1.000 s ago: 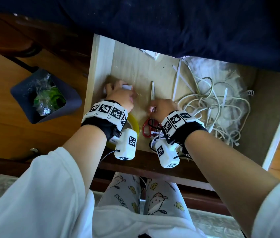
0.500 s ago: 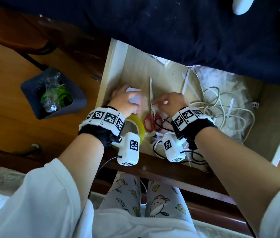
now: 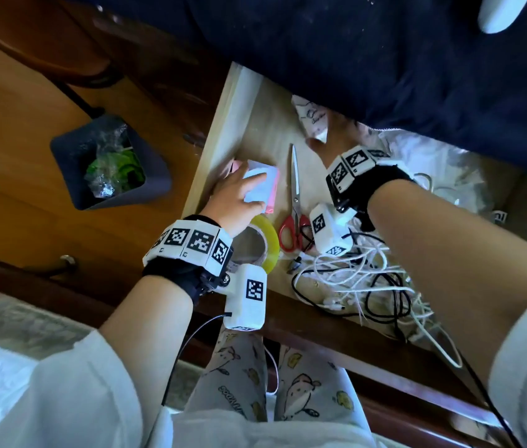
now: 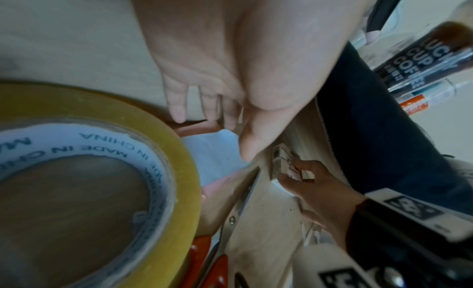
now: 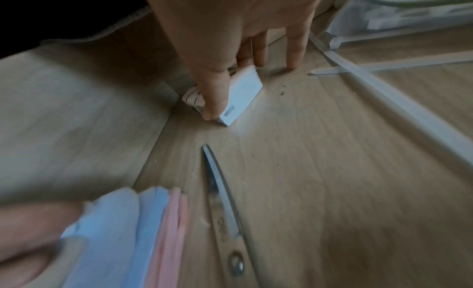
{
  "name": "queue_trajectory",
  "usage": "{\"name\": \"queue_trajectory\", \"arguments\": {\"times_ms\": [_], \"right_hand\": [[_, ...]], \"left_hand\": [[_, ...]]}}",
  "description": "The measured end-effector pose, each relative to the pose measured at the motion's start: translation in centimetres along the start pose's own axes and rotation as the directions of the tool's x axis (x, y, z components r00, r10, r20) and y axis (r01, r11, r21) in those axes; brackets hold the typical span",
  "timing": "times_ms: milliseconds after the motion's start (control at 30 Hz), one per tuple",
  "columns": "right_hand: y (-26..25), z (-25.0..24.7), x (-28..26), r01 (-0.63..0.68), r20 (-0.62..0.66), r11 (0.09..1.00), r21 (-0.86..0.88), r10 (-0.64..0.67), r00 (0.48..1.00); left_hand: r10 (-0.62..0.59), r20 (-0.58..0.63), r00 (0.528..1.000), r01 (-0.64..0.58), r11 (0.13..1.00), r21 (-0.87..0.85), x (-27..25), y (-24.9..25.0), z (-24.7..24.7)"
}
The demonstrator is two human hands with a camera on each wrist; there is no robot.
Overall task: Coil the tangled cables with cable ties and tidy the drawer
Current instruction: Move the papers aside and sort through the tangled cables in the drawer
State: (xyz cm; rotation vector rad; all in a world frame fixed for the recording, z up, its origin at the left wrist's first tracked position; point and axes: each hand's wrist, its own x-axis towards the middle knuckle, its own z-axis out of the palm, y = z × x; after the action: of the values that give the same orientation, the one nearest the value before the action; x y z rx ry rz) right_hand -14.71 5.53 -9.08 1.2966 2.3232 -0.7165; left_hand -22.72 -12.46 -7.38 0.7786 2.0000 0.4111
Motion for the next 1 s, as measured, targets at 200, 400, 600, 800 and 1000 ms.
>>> {"name": "queue_trajectory", "arguments": {"times_ms": [200, 400, 600, 800, 1000], "right_hand": [[0.2, 0.6, -0.9, -0.020, -0.008, 1.000, -0.009, 0.020, 1.000], [0.6, 1.2, -2.5, -0.134, 0.049, 0.855, 0.502, 0.127, 0.991], [-0.7, 0.9, -5.7, -0.174, 0.208, 0.635, 0.753, 0.021, 0.978], [-2.7, 3.7, -6.3, -0.347, 0.448, 0.548, 0.761, -0.056, 0.892], [-2.0, 4.8, -6.3, -0.400, 0.494, 0.539, 0.741, -0.034, 0.869]], "left_hand": [[-0.064, 0.013, 0.998, 0.064, 0.998, 0.014, 0.2, 0.2, 0.5], [-0.138, 0.070, 0.988, 0.130, 0.985, 0.110, 0.5, -0.1, 0.7], [-0.232, 0.081, 0.969, 0.238, 0.968, -0.079, -0.1, -0.2, 0.3], [-0.308, 0.040, 0.951, 0.309, 0.925, -0.222, 0.1, -1.0, 0.3], [-0.269, 0.102, 0.958, 0.288, 0.893, -0.345, 0.1, -0.9, 0.1]]}}
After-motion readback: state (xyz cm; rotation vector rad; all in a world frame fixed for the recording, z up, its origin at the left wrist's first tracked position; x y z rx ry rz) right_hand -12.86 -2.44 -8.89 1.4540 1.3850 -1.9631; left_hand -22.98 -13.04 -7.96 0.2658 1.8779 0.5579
